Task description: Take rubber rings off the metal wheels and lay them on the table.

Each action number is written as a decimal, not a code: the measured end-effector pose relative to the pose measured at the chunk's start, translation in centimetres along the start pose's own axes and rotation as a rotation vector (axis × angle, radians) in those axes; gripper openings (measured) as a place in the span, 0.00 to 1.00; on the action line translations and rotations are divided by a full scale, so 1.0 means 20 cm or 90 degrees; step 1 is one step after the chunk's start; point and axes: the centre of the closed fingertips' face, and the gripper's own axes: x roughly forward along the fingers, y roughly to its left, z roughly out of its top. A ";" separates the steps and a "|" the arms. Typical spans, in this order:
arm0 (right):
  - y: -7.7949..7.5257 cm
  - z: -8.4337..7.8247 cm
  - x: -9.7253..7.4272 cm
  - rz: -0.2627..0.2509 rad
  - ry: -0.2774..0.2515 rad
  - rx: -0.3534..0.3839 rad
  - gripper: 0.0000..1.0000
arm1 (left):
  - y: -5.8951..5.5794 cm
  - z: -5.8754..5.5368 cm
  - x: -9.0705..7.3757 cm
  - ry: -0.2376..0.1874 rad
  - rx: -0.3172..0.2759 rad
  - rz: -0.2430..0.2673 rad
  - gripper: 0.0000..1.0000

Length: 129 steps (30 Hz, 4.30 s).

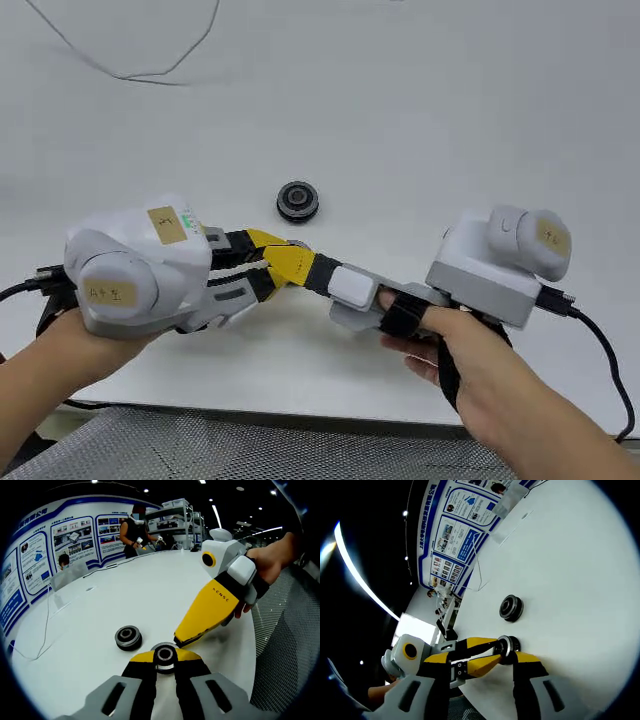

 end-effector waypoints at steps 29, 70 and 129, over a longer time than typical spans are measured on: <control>-0.11 0.04 0.02 -0.019 -0.011 -0.006 0.27 | 0.00 0.00 0.00 -0.004 -0.004 0.003 0.13; -0.13 0.02 0.01 -0.059 0.048 0.010 0.03 | 0.02 -0.02 0.01 -0.003 -0.001 -0.001 0.13; -0.03 0.00 0.03 -0.029 0.071 0.020 0.00 | 0.01 -0.02 0.00 -0.006 -0.004 -0.002 0.13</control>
